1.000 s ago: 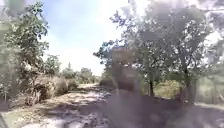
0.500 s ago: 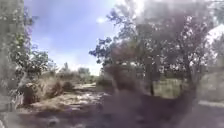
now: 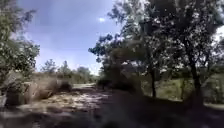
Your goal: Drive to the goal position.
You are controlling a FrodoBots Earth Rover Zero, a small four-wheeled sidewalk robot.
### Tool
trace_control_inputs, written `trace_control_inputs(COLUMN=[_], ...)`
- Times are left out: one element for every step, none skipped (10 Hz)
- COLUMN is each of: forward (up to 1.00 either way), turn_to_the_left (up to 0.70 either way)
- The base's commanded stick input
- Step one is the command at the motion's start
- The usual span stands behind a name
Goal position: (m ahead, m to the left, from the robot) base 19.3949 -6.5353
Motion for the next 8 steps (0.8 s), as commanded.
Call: trace_control_inputs(forward=[0.7, 0.7, 0.7, 0.7, 0.7, 0.7, 0.7, 0.7], turn_to_the_left=[0.35, 0.35, 0.35, 0.35, 0.06, 0.0, 0.0, 0.0])
